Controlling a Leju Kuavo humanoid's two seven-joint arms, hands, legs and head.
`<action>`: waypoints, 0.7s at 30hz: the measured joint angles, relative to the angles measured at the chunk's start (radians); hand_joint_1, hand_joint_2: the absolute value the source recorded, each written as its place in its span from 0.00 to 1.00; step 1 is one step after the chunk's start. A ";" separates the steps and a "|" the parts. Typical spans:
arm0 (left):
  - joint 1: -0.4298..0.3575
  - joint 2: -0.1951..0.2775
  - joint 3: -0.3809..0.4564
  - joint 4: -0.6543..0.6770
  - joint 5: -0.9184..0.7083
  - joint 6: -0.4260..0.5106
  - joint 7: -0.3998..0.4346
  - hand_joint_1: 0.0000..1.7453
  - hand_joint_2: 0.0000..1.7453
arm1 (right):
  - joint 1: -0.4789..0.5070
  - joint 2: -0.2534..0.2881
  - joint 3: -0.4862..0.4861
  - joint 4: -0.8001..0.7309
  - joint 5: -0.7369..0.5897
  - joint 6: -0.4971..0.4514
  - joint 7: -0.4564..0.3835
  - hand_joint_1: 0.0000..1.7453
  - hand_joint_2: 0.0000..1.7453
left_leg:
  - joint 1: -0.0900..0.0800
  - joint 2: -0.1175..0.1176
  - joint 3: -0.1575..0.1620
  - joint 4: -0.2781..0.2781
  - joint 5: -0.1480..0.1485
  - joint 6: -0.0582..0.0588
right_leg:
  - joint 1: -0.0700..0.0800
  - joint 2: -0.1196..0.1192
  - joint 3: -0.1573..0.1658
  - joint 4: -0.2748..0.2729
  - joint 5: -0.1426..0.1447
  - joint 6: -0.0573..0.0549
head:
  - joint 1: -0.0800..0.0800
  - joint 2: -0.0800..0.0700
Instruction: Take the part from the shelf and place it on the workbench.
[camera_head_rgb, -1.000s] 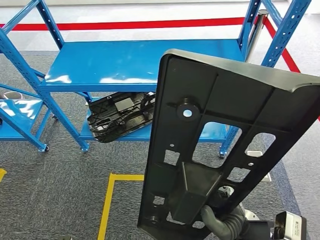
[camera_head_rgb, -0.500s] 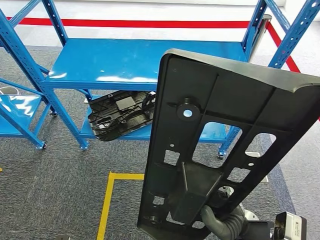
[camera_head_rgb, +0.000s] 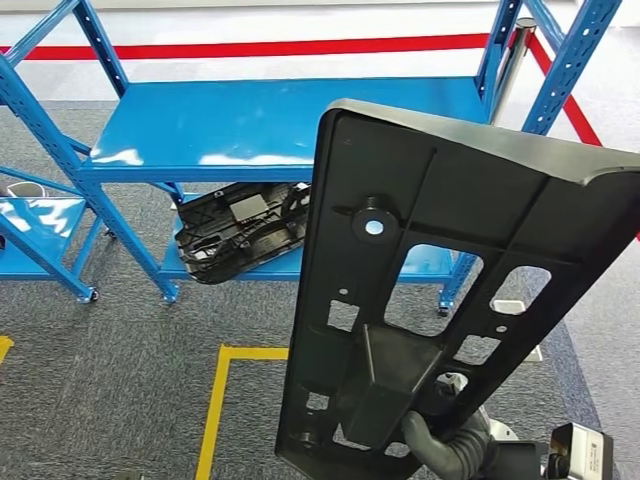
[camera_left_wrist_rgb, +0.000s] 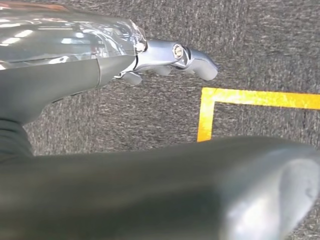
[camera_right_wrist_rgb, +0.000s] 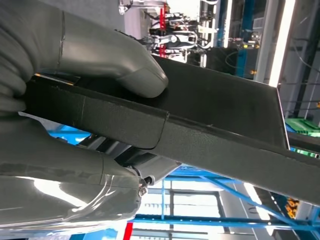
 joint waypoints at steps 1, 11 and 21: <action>0.000 0.000 0.000 0.000 0.000 0.000 0.000 0.00 1.00 | -0.001 0.000 0.000 0.000 0.000 0.000 0.000 1.00 1.00 | -0.001 -0.001 0.030 -0.068 0.042 0.005 | 0.001 0.001 0.003 0.000 -0.001 0.001 | 0.000 0.000; -0.002 0.001 0.000 0.000 0.000 0.000 -0.001 0.00 1.00 | -0.003 -0.001 -0.001 -0.002 0.000 0.000 0.000 1.00 1.00 | -0.003 0.001 0.112 -0.263 0.101 0.048 | 0.004 0.004 -0.060 0.143 -0.099 0.033 | 0.001 0.000; -0.002 0.000 0.000 0.000 0.000 0.000 0.000 0.00 1.00 | 0.000 -0.001 0.000 -0.002 0.000 0.000 0.000 1.00 1.00 | -0.010 0.001 0.111 -0.246 0.088 0.029 | 0.006 0.004 0.000 0.004 0.003 0.025 | 0.001 0.000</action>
